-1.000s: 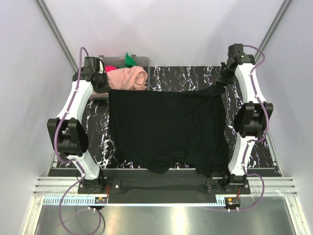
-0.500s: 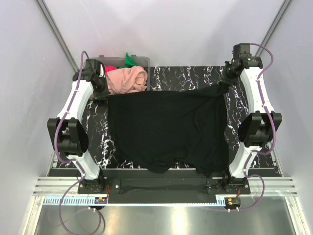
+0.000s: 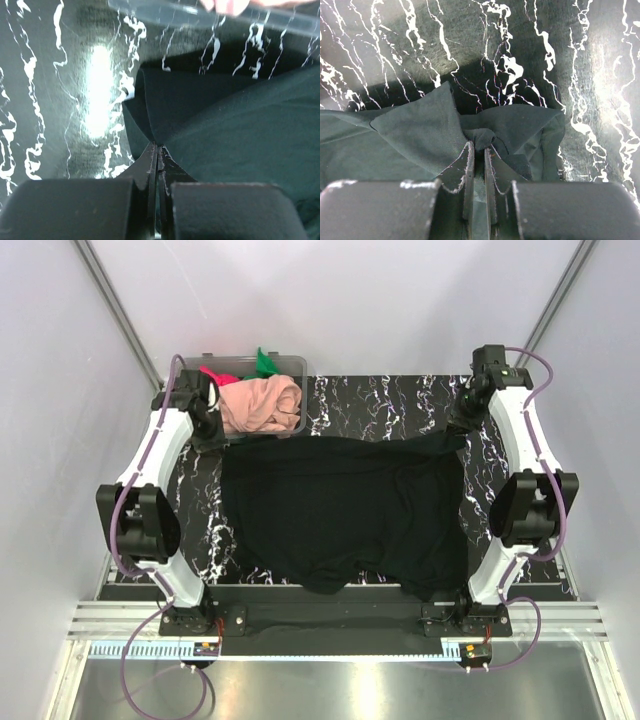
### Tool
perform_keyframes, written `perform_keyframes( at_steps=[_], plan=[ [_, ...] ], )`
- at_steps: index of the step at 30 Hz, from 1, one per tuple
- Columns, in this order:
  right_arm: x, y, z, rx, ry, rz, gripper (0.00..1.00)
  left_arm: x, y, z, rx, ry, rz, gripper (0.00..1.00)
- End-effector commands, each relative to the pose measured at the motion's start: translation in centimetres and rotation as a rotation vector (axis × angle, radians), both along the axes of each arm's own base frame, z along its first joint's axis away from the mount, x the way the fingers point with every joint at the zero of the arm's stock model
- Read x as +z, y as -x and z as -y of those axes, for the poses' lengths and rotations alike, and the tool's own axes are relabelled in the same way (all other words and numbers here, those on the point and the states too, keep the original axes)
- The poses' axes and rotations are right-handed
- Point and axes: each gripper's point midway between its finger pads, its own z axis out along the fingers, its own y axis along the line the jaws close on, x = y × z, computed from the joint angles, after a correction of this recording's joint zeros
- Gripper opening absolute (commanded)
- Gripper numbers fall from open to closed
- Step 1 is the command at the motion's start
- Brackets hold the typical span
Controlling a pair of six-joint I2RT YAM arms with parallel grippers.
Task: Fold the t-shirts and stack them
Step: Fold the tshirt
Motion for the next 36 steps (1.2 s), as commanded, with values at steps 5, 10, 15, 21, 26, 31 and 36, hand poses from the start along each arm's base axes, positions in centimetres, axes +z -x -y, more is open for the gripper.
perform_keyframes(
  at_steps=[5,10,15,21,26,31,36],
  plan=[
    [2.1,1.5,-0.7,0.0,-0.026,0.058,0.0,1.9,1.9,0.2,0.002,0.0,0.041,0.0],
    [0.2,3.4,-0.9,-0.02,-0.042,-0.006,0.0,1.6,2.8,0.1,0.03,0.004,0.028,0.0],
    [-1.1,4.7,-2.4,-0.002,-0.055,-0.045,0.0,-0.8,3.7,0.2,0.051,0.008,-0.044,0.0],
    [-1.7,5.9,-2.5,-0.006,-0.04,-0.049,0.0,-1.7,3.9,0.6,0.034,0.014,-0.047,0.0],
    [-0.7,4.0,-2.4,0.005,-0.031,-0.012,0.0,0.5,1.3,0.2,0.038,-0.013,0.032,0.0],
    [-0.9,4.6,-2.8,-0.002,-0.049,-0.052,0.0,0.0,1.6,0.9,0.027,0.023,-0.004,0.0],
    [-1.9,6.6,-2.6,-0.011,-0.047,-0.089,0.0,-2.1,4.1,1.2,0.007,0.016,-0.073,0.0]
  ],
)
